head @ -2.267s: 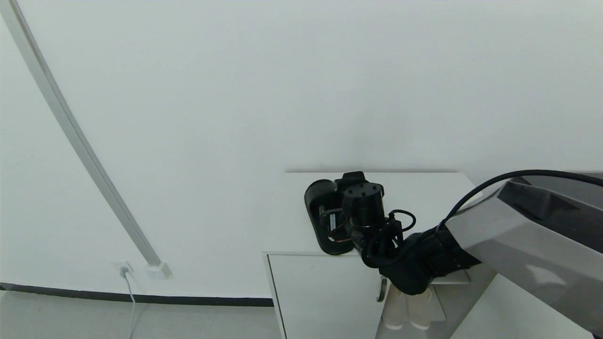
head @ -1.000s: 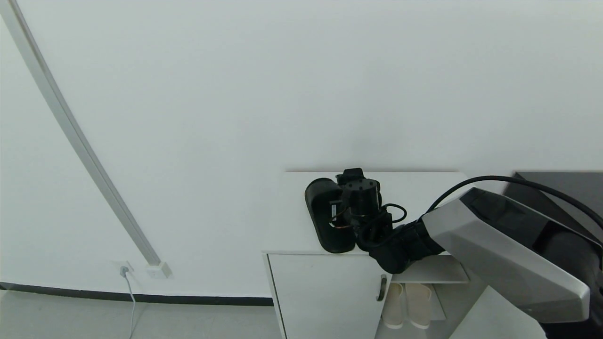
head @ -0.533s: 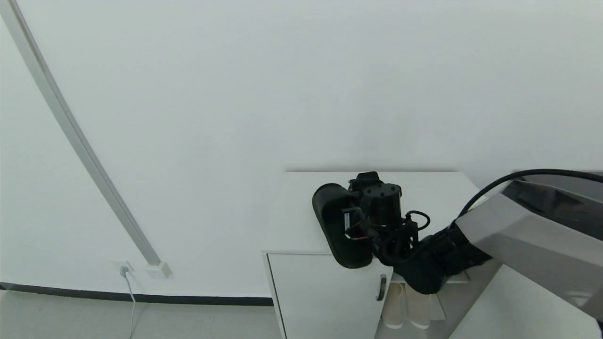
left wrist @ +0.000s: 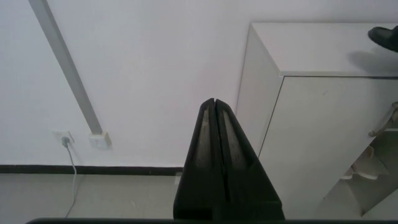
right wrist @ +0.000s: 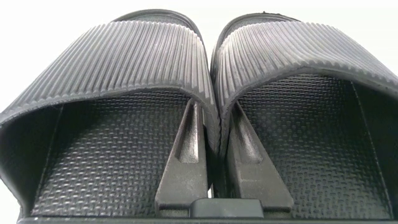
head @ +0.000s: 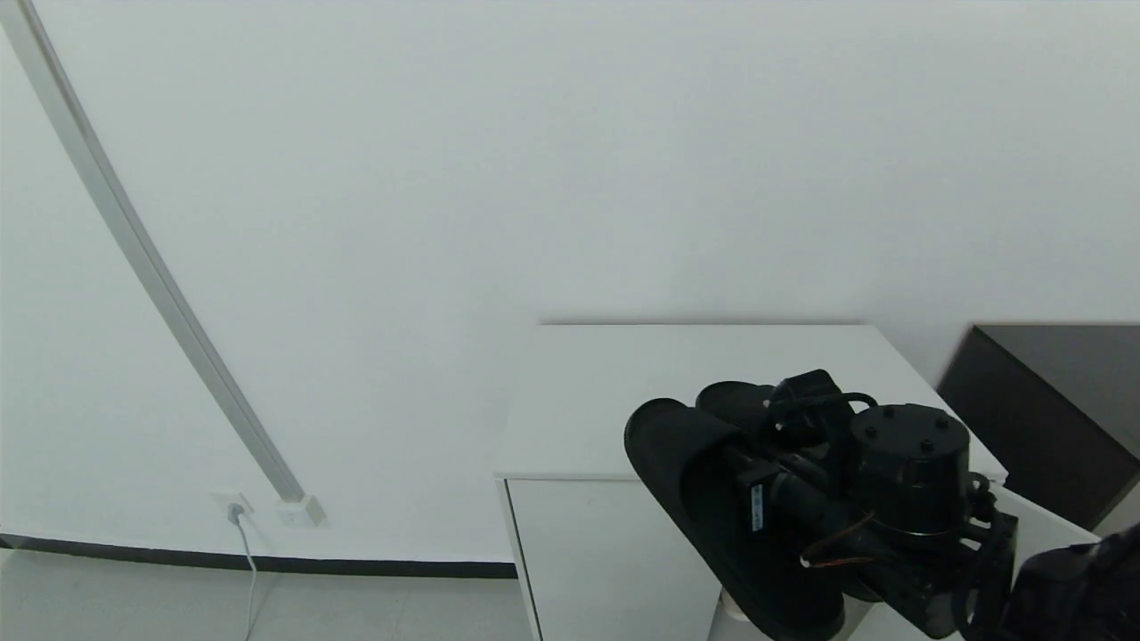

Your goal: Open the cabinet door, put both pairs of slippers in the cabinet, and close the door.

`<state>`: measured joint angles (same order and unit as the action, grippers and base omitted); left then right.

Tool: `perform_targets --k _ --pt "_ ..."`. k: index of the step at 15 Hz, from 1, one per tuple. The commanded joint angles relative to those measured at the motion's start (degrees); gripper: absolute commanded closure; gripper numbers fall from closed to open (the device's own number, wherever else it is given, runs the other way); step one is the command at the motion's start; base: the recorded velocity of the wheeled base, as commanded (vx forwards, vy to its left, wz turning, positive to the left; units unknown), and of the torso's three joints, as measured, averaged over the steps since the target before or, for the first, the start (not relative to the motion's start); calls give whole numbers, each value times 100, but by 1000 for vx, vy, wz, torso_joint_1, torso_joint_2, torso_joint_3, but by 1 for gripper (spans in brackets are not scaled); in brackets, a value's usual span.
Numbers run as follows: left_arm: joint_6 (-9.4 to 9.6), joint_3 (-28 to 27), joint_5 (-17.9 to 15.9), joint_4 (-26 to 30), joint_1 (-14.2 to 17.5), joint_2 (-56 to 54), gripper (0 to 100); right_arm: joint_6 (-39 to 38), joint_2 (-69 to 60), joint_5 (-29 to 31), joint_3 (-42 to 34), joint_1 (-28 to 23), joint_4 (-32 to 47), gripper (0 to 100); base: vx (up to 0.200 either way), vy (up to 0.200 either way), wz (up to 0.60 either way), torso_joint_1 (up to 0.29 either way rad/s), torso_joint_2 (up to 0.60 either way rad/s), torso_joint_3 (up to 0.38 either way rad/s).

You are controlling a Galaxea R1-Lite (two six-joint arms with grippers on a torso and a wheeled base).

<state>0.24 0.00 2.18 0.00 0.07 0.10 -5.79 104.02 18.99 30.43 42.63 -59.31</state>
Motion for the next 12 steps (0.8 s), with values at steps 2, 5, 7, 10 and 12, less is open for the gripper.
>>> perform_targets --k 2,5,7,10,12 --pt "2 0 2 0 1 -1 100 34 -312 -18 -142 26 16 100 0 0 0 0 0 0" --pt "2 0 -7 0 1 -1 100 34 -260 -18 -98 26 16 100 -67 0 0 2 1 1" --pt "2 0 -7 0 1 -1 100 43 -251 -10 -63 26 24 100 -200 0 0 5 2 2" --pt "2 0 -7 0 1 -1 100 52 -198 -10 -19 70 16 100 -200 0 0 10 7 -1" --pt "2 0 -7 0 1 -1 100 52 -189 -10 -19 105 24 100 -200 0 0 -12 0 2"
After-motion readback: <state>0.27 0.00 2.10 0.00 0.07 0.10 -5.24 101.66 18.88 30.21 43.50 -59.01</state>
